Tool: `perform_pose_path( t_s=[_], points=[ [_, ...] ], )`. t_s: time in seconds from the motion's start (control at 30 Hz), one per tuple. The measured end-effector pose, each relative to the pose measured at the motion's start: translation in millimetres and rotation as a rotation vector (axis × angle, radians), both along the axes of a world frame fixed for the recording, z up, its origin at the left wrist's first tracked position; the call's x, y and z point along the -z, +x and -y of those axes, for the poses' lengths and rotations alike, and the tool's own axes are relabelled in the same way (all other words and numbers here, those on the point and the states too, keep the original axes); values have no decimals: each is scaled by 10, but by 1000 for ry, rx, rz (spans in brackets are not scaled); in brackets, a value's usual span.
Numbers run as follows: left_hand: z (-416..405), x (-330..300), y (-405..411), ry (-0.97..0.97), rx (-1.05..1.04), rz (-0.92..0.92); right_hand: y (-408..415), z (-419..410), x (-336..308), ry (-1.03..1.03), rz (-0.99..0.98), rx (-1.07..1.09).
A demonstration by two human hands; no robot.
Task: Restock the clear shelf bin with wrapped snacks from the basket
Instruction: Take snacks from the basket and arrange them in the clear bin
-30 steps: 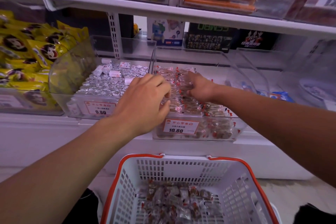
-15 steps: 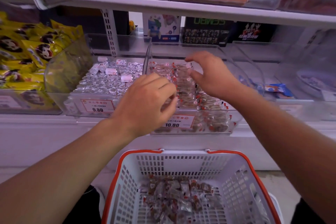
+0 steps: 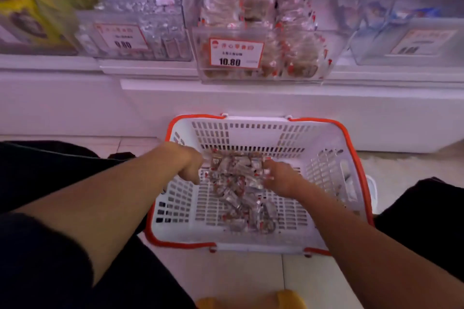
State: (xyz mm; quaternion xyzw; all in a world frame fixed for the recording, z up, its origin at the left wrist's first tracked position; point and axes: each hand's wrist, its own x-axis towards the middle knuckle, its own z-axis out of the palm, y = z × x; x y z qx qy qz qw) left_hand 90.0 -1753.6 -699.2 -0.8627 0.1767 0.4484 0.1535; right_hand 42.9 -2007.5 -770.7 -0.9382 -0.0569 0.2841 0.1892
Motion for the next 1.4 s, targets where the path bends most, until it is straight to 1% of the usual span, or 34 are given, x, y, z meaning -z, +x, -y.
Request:
perform_pose_path(
  t_s=[0.03, 0.07, 0.1, 0.13, 0.17, 0.23, 0.27, 0.3, 0.33, 0.37, 0.4, 0.43, 0.47, 0.53, 0.6, 0.67, 0.73, 0.83, 0.9, 0.97, 1.03, 1.13, 1.17, 1.2, 1.3, 1.33, 1.4],
  points=[
    [-51, 204, -62, 9, -109, -38, -124, 97, 185, -82, -190, -16],
    [-72, 415, -122, -21, -222, -44, -239, 184, 330, -137, -338, 7],
    [-64, 620, -186, -69, -343, -41, -333, 275, 473, -159, -445, 74],
    [-40, 812, -244, -120, -464, -38, -395, 361, 602, -144, -504, 192],
    [-1, 979, -290, -170, -585, -35, -419, 427, 726, -109, -519, 338],
    [74, 1289, -295, -282, -833, 1, -375, 503, 916, 7, -442, 643],
    [96, 1422, -245, -340, -959, 32, -310, 504, 960, 36, -361, 745],
    [110, 1570, -168, -388, -1079, 53, -212, 488, 1015, 43, -253, 791],
    [112, 1654, -111, -434, -1184, 74, -126, 476, 1030, 43, -136, 787],
    [118, 1736, -61, -463, -1260, 84, -32, 454, 1048, 38, -64, 764],
    [133, 1834, -9, -482, -1292, 94, 72, 430, 1100, 32, -16, 744],
    [162, 1915, 30, -506, -1290, 110, 174, 418, 1160, 22, -16, 732],
    [201, 1997, 54, -549, -1276, 127, 269, 409, 1226, 25, -57, 735],
    [300, 2134, 62, -609, -1262, 147, 397, 367, 1315, 40, -186, 749],
    [396, 2204, 69, -533, -1222, 154, 456, 294, 1380, 0, -236, 664],
    [468, 2193, 93, -478, -1206, 210, 458, 163, 1437, -37, -175, 557],
    [527, 2146, 110, -504, -1204, 263, 437, -8, 1456, 33, -124, 606],
    [574, 2120, 115, -575, -1096, 295, 356, -200, 1478, 170, -81, 661],
    [584, 2125, 89, -635, -1110, 235, 275, -243, 1503, 205, 4, 662],
    [589, 2152, 31, -639, -1105, 165, 220, -229, 1516, 230, 14, 669],
    [608, 2154, -41, -603, -1073, 122, 186, -177, 1511, 318, -77, 754],
    [644, 2136, -121, -580, -1017, -7, 125, -108, 1409, 620, -298, 1036],
    [654, 2125, -146, -553, -992, -50, 97, -102, 1354, 701, -349, 1093],
    [662, 2114, -172, -526, -962, -66, 75, -98, 1321, 726, -379, 1114],
    [666, 2135, -265, -513, -920, -4, 7, -66, 1265, 677, -440, 1109],
    [666, 2146, -292, -510, -915, -8, -11, -47, 1257, 636, -453, 1098],
    [686, 2170, -336, -443, -867, -58, -41, 4, 1261, 537, -459, 1060]
  ],
)
